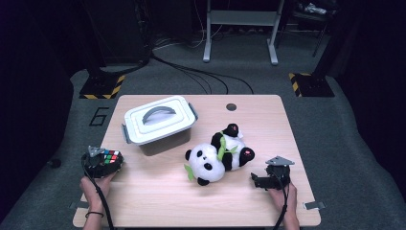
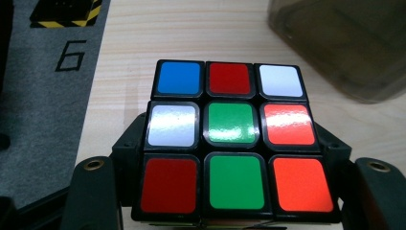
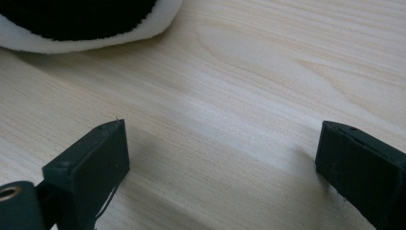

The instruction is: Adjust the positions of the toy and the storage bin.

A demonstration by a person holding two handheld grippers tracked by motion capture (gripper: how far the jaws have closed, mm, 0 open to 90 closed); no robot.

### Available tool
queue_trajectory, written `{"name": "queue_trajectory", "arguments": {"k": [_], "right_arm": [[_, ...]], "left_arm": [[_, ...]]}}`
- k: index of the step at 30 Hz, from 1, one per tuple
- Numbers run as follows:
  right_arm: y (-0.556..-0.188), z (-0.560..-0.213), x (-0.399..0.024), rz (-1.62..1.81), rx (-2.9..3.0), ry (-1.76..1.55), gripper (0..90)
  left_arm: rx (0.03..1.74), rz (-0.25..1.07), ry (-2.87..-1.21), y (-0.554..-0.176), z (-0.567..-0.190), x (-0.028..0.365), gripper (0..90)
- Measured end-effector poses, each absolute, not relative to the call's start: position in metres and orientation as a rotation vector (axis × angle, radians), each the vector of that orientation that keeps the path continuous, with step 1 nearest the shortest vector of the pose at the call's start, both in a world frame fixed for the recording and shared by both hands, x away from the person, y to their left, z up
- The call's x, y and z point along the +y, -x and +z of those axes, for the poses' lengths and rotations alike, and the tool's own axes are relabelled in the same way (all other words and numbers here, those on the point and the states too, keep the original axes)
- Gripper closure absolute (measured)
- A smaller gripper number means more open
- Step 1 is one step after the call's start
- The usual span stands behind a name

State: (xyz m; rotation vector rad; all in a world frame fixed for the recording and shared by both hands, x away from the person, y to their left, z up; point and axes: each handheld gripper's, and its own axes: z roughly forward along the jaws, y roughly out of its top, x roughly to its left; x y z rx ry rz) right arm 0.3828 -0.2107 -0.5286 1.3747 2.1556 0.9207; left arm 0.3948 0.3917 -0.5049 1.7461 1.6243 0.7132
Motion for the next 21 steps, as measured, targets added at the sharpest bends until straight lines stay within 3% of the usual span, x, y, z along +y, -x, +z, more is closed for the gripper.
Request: {"name": "queue_trajectory", "arguments": {"k": [16,21], "right_arm": [[-0.383,-0.529,-0.211,0.921,2.155,-1.375,3.5],[-0.383,-0.529,-0.211,0.921,2.155,-1.374,3.5]], "left_arm": [[1.611,0.741,-1.747,-0.406,-0.516,0.391,33.7],[1.620,0.737,-1.756,-0.405,-0.515,0.390,20.0]]}}
